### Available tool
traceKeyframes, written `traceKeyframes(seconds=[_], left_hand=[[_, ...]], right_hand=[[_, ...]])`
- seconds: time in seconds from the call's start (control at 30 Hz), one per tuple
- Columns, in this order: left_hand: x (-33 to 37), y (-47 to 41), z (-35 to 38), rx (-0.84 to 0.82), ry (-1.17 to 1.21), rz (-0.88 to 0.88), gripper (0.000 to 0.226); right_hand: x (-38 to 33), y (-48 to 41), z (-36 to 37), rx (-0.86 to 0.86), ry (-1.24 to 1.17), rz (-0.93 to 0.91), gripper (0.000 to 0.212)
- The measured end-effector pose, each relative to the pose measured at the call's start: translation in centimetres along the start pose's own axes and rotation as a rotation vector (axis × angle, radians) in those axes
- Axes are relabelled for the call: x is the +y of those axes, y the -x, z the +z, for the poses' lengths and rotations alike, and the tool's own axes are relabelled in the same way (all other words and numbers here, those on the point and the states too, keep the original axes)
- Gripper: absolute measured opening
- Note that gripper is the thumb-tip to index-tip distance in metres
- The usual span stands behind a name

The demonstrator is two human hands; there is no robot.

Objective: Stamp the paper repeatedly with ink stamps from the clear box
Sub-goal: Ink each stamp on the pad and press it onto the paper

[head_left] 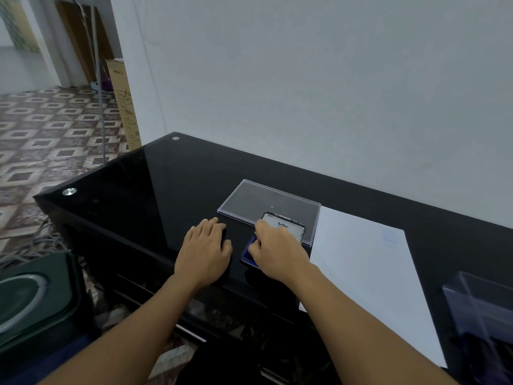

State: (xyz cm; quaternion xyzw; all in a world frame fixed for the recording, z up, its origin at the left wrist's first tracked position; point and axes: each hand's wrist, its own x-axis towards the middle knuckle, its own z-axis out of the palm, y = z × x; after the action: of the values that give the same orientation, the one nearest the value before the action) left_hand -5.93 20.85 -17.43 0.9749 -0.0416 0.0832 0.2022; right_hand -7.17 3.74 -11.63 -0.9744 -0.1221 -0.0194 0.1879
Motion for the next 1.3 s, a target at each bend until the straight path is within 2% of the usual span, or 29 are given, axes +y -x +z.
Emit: traceKeyframes(seconds=[0.13,0.27,0.37,0.53,0.67,0.8,0.9,1.3], left_hand=[[0.3,-0.8,-1.1,-0.065,0.102,-0.019,0.051],[1.7,-1.1,-2.4,-0.056,0.121,-0.002,0.046],[3.6,-1.3,-2.9,-0.073,0.142,0.032,0.044],[8.2,-1.3,-3.2,-0.090,0.139,0.128,0.041],[11.9,-1.6,-2.5,-0.124,0.113,0.178,0.042],[15.6,-1.5,-1.5,-0.147,0.125,0.240,0.051],[17.8,-1.4,-0.3,-0.156,0.134,0.266,0.041],[22.6,-4.0,3.7,-0.199,0.127,0.356,0.043]], right_hand=[[0.6,0.9,-1.1,0.037,-0.010,-0.002,0.014],[1.5,2.0,-2.9,0.046,-0.013,0.040,0.024],[2.9,3.1,-3.8,0.050,-0.019,0.071,0.015],[5.9,5.6,-6.2,0.083,-0.024,0.164,0.020],[9.0,7.9,-7.9,0.112,-0.045,0.269,0.016],[12.1,10.0,-9.8,0.136,-0.053,0.347,0.017],[13.9,11.1,-10.8,0.142,-0.050,0.388,0.018],[19.8,10.1,-13.0,0.165,-0.092,0.501,0.017]])
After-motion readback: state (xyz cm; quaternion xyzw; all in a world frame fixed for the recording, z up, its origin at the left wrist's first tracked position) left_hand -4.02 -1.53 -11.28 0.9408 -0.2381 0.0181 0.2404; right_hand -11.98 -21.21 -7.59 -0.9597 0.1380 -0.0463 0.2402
